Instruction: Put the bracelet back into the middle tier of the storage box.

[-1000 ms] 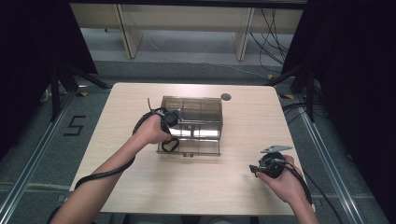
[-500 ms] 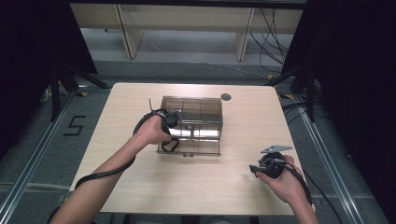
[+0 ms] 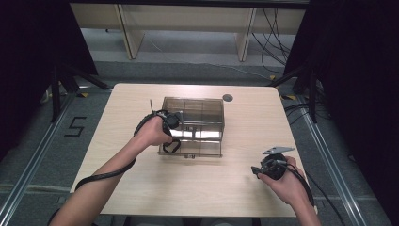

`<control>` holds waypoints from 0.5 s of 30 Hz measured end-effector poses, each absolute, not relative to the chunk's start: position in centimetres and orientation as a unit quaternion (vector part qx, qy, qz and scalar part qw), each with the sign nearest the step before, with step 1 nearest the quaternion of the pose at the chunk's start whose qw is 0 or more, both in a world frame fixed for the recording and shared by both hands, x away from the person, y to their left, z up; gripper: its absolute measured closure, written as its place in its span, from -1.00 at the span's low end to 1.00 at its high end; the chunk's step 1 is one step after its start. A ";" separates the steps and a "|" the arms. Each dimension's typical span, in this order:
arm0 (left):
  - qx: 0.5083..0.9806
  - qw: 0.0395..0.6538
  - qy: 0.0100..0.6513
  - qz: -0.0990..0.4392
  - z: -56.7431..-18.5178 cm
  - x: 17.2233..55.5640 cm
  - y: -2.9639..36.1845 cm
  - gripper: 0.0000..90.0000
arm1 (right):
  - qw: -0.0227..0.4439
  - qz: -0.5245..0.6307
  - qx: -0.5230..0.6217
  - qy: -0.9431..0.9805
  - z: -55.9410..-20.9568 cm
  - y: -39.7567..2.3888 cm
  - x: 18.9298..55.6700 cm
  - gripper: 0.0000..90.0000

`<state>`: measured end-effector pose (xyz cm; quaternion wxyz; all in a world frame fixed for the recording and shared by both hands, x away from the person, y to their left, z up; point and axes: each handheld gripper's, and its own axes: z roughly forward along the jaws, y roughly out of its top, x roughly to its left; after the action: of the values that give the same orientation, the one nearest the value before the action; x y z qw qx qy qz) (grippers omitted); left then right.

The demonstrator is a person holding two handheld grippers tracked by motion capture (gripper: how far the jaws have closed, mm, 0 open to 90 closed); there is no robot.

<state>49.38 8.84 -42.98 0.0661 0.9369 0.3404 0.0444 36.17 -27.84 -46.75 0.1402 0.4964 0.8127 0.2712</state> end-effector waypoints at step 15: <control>0.932 0.096 0.343 0.062 -41.6 47.6 10.1 0.53 | 0.138 0.266 0.505 0.809 -46.6 -27.9 36.0 0.19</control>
<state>47.59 10.09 -41.59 0.0962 0.9324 0.3427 0.0623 35.99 -27.89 -46.61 0.1379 0.5053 0.8093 0.2660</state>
